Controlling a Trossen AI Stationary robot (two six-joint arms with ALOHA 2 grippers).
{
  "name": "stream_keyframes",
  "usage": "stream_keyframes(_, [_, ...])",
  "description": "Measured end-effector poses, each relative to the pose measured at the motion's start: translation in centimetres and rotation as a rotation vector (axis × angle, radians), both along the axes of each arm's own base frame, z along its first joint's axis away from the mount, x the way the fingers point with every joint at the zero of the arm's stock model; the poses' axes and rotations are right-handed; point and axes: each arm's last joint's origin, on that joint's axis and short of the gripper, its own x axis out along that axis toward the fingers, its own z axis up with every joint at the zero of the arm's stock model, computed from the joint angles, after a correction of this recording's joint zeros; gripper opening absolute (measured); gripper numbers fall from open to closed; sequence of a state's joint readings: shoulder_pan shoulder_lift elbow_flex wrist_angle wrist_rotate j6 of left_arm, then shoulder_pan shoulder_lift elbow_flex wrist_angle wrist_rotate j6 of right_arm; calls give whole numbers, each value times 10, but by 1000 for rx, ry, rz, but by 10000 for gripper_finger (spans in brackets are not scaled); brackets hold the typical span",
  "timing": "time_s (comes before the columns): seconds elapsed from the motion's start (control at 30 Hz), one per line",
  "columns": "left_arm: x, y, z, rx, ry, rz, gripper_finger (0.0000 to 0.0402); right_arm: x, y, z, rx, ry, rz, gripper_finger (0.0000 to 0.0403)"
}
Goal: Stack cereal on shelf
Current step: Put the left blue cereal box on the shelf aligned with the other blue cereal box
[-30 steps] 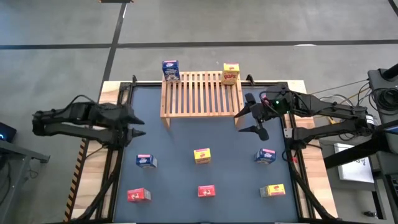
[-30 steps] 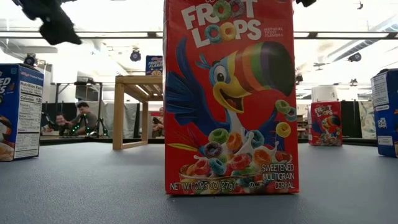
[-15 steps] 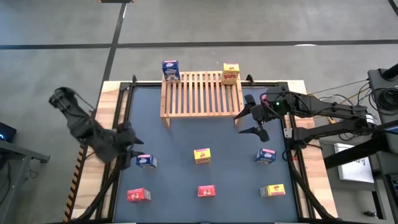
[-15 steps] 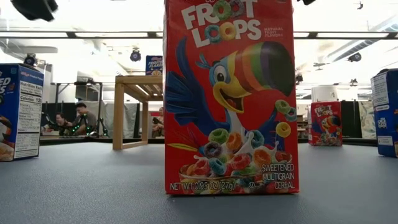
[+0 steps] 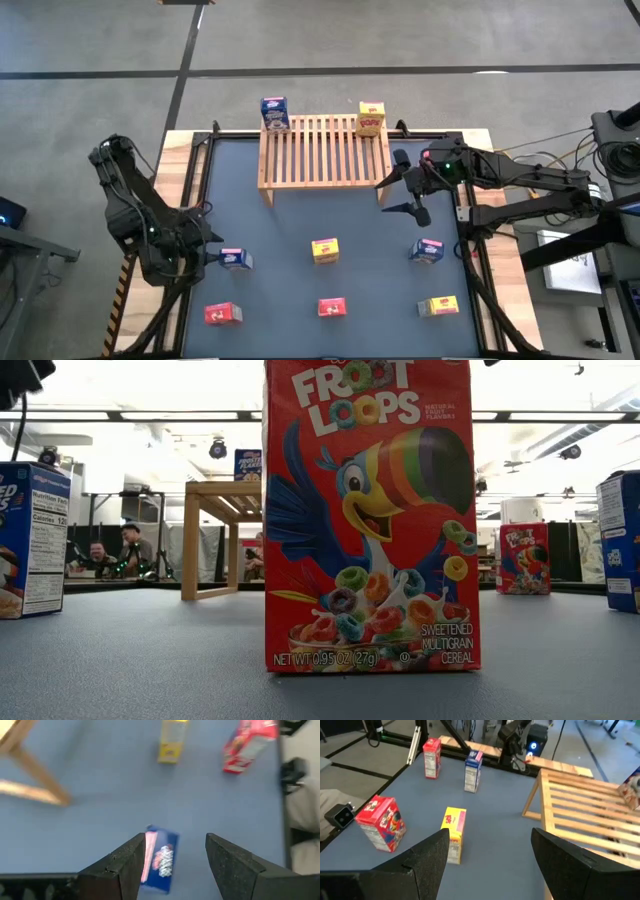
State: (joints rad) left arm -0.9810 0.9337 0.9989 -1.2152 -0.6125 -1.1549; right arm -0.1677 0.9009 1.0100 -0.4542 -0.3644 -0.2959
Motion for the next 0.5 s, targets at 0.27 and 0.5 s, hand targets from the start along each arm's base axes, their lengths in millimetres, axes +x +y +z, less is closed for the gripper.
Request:
stream_keyframes(0.27, [-4,4,-4,-42,85,70,250,1,0,2,-17,-23,5,269])
stream_keyframes(0.5, [-1,3,-9,-11,120,81,306,1,0,2,4,-17,-4,269])
